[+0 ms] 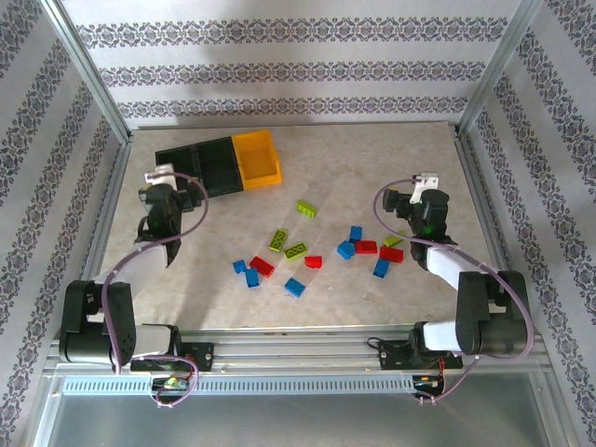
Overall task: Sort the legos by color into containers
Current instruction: Move the container to the top-center of the table.
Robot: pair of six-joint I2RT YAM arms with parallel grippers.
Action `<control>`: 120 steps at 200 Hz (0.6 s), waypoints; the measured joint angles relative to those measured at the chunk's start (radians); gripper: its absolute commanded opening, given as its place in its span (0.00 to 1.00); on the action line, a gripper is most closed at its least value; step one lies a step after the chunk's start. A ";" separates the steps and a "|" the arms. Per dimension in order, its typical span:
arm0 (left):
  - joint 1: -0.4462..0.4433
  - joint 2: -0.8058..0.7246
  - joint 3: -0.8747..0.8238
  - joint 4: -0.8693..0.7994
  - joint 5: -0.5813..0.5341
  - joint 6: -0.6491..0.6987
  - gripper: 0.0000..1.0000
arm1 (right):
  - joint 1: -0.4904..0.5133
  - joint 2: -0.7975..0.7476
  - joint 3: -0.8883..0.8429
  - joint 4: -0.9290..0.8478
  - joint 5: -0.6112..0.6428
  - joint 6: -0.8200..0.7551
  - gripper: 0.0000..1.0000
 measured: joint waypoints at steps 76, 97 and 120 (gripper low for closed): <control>0.000 0.270 0.436 -0.414 0.039 -0.169 1.00 | 0.064 -0.024 0.056 -0.238 0.150 0.068 0.98; 0.000 0.382 0.538 -0.505 0.067 -0.194 1.00 | 0.066 -0.037 0.059 -0.287 0.179 0.083 0.98; 0.000 0.463 0.602 -0.569 0.088 -0.211 1.00 | 0.066 -0.052 0.082 -0.351 0.208 0.098 0.98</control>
